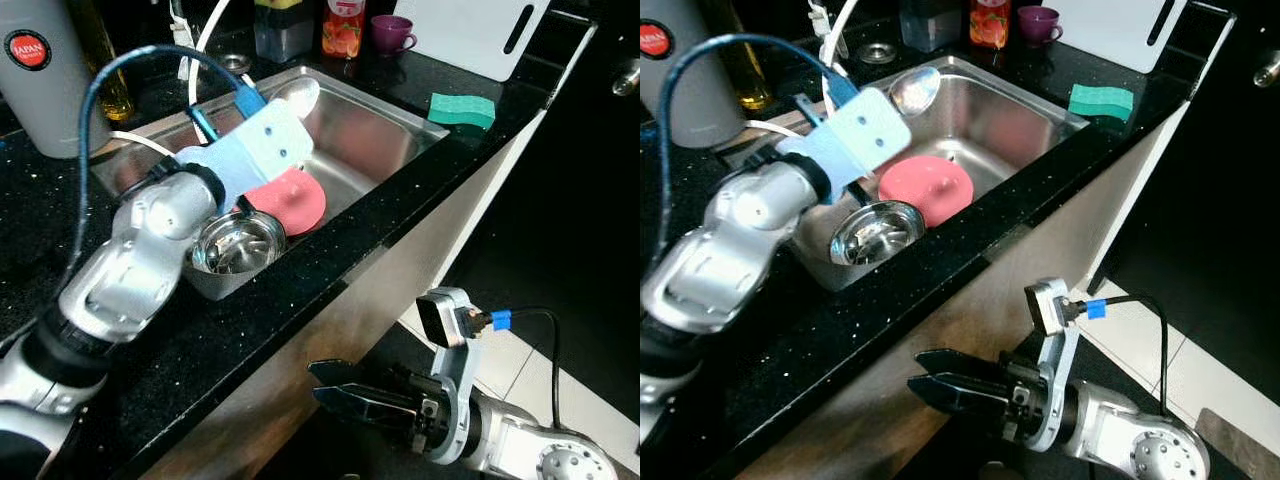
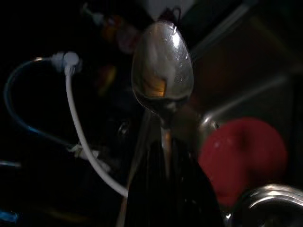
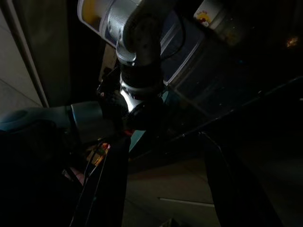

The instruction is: Kitchen organization

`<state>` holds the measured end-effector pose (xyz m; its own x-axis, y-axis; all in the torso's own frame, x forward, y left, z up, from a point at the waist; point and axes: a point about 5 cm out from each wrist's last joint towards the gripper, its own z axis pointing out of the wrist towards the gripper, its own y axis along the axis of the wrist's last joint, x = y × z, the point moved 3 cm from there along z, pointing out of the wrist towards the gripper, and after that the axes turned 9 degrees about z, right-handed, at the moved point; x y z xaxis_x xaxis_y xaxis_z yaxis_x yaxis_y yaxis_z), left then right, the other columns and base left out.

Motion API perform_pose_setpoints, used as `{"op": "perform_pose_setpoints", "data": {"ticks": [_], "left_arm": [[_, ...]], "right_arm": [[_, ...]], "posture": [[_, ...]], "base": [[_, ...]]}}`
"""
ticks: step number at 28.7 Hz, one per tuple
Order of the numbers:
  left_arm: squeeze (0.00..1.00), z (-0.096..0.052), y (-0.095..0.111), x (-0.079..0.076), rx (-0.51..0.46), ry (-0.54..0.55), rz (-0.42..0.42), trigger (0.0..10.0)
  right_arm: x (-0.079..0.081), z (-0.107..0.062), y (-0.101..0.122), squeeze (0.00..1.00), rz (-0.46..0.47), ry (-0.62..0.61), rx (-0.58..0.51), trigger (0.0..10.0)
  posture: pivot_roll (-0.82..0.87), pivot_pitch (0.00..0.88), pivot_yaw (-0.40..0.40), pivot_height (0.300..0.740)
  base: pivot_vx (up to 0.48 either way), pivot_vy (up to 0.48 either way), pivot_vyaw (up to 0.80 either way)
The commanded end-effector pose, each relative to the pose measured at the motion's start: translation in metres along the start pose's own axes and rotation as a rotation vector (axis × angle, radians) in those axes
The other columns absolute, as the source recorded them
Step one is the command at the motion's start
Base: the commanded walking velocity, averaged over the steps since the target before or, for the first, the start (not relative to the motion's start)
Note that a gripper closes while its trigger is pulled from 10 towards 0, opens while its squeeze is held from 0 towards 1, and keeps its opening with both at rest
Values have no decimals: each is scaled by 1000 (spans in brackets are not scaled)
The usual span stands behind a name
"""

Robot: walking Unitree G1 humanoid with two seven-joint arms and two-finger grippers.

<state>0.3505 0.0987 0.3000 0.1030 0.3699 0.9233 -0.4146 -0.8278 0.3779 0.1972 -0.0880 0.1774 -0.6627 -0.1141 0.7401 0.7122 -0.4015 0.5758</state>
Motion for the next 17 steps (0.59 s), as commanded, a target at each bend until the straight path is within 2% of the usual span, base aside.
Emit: {"op": "perform_pose_setpoints", "data": {"ticks": [1, 2, 3, 5, 6, 7, 9, 10, 11, 15, 17], "left_arm": [[0, 5, 3, -2, -39, -26, 129, 10000], [0, 5, 3, -2, -39, -26, 129, 10000], [0, 9, 3, -6, -56, -51, 192, 10000], [0, 9, 3, -6, -56, -51, 192, 10000], [0, 13, 1, -11, -66, -94, 253, 10000], [0, 13, 1, -11, -66, -94, 253, 10000], [0, 19, -10, -25, -60, -210, 352, 10000], [0, 19, -10, -25, -60, -210, 352, 10000], [0, 21, -22, -38, -47, -321, 392, 10000], [0, 23, -32, -47, -43, -405, 405, 10000], [0, 23, -32, -47, -43, -405, 405, 10000]], "right_arm": [[1, 1, -3, 0, 6, -2, 1, 10000], [1, 1, -3, 0, 6, -2, 1, 10000], [1, 1, -3, 0, 5, -4, -1, 10000], [1, 1, -3, 0, 5, -4, -1, 10000], [1, 1, -3, 0, 4, -6, -3, 10000], [1, 1, -3, 0, 4, -6, -3, 10000], [2, 1, -3, 0, 3, -11, -7, 10000], [2, 1, -3, 0, 3, -11, -7, 10000], [2, 2, -4, 0, 3, -13, -7, 10000], [3, 2, -5, 0, 4, -15, -3, 10000], [3, 2, -5, 0, 4, -15, -3, 10000]], "posture": [[46, 62, 4, 740], [46, 62, 4, 740], [46, 64, 5, 740], [46, 64, 5, 740], [44, 68, 7, 740], [44, 68, 7, 740], [42, 74, 11, 740], [42, 74, 11, 740], [40, 75, 12, 740], [38, 82, 13, 740], [38, 82, 13, 740]], "base": [[0, 0, 0], [0, 0, 0], [0, 0, 0], [0, 0, 0], [0, 0, 0], [0, 0, 0], [0, 0, 0], [0, 0, 0], [0, 0, 0], [0, 0, 0], [0, 0, 0]]}}
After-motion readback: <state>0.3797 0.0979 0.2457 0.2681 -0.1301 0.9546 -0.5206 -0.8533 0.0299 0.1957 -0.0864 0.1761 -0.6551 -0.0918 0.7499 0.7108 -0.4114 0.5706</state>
